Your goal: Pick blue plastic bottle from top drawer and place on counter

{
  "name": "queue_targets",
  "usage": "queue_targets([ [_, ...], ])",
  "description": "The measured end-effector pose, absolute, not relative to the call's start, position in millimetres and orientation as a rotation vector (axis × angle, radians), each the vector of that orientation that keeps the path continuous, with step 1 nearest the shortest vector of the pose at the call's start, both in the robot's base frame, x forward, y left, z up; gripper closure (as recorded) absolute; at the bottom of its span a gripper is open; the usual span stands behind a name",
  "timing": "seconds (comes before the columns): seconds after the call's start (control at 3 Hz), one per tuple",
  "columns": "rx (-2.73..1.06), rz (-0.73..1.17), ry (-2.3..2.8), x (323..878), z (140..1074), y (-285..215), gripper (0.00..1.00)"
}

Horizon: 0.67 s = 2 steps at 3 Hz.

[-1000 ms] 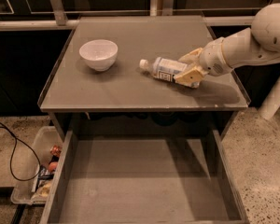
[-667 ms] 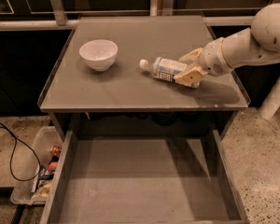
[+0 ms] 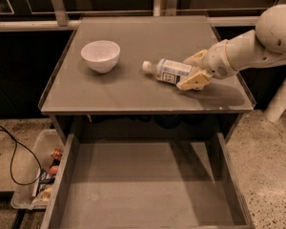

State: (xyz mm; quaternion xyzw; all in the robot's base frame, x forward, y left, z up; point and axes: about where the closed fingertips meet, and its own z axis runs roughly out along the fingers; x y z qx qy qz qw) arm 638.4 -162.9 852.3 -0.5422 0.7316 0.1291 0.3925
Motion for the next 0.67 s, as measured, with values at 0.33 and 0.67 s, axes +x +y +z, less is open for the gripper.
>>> queue_targets([
  [0.33,-1.377,0.328,1.857,638.4,852.3,-162.9,0.0],
  [0.67,-1.377,0.328,1.857,638.4,852.3,-162.9,0.0],
])
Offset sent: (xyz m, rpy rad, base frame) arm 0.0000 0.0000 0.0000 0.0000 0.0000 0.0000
